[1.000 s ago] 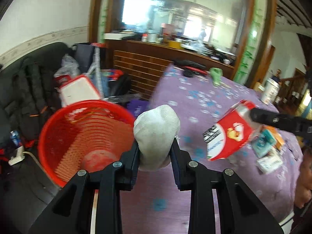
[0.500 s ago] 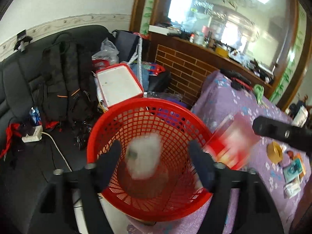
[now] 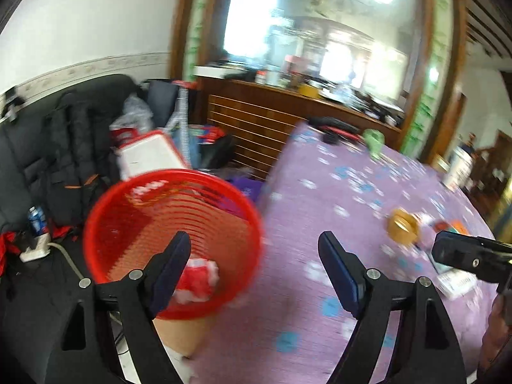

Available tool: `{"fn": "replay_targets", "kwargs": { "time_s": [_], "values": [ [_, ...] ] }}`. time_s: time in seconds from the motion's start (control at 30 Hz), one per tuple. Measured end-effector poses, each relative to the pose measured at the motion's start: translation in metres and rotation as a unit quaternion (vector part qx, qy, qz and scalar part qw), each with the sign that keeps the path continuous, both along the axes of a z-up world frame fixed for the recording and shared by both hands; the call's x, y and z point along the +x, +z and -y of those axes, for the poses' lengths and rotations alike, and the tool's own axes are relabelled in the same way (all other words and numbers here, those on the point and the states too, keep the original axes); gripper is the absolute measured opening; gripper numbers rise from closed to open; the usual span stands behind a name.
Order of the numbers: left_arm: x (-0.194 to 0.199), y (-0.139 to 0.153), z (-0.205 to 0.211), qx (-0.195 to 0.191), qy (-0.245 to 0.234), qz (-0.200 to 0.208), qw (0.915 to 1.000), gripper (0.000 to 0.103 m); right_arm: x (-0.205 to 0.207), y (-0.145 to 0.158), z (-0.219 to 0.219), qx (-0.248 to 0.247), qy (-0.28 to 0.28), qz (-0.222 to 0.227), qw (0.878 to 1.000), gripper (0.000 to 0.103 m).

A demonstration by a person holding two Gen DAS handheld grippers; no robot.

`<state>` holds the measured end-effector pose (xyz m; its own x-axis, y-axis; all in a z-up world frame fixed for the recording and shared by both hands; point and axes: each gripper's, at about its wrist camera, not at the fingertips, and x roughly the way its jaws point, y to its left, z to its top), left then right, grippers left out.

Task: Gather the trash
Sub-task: 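Move both open grippers back over the trash on the table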

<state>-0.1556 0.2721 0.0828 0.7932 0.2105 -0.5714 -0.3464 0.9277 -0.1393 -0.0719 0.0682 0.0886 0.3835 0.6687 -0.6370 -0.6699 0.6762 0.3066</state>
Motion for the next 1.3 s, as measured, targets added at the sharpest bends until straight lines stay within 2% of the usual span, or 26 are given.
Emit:
{"fn": "replay_targets", "kwargs": {
  "time_s": [0.2, 0.4, 0.5, 0.6, 0.73, 0.9, 1.07, 1.17, 1.3],
  "values": [
    [0.027, -0.013, 0.066, 0.007, -0.081, -0.023, 0.9965, 0.081, -0.019, -0.010, 0.092, -0.002, -0.081, 0.019, 0.997, 0.065],
    [0.043, -0.021, 0.138, 0.038, -0.167, -0.039, 0.9845, 0.081, -0.018, -0.020, 0.178, 0.014, -0.185, 0.002, 0.983, 0.065],
    [0.050, -0.022, 0.173, 0.060, -0.215, -0.050, 0.9736, 0.081, -0.012, -0.024, 0.207, 0.018, -0.234, -0.008, 0.972, 0.065],
    [0.052, -0.024, 0.208, 0.093, -0.256, -0.058, 0.9605, 0.081, -0.008, -0.026, 0.229, 0.034, -0.258, -0.020, 0.965, 0.065],
    [0.053, -0.029, 0.257, 0.139, -0.310, -0.068, 0.9380, 0.081, -0.007, -0.029, 0.255, 0.056, -0.285, -0.036, 0.956, 0.065],
    [0.059, -0.045, 0.305, 0.206, -0.334, -0.083, 0.9157, 0.081, -0.010, -0.032, 0.273, 0.075, -0.302, -0.044, 0.949, 0.065],
    [0.070, -0.060, 0.343, 0.290, -0.318, -0.085, 0.8987, 0.081, -0.013, -0.033, 0.287, 0.087, -0.309, -0.047, 0.946, 0.065],
    [0.082, -0.066, 0.354, 0.330, -0.291, -0.084, 0.8941, 0.081, -0.016, -0.033, 0.293, 0.091, -0.315, -0.048, 0.943, 0.066],
    [0.097, -0.072, 0.358, 0.337, -0.278, -0.093, 0.8949, 0.078, -0.015, -0.035, 0.301, 0.098, -0.317, -0.049, 0.942, 0.066]
  ]
}}
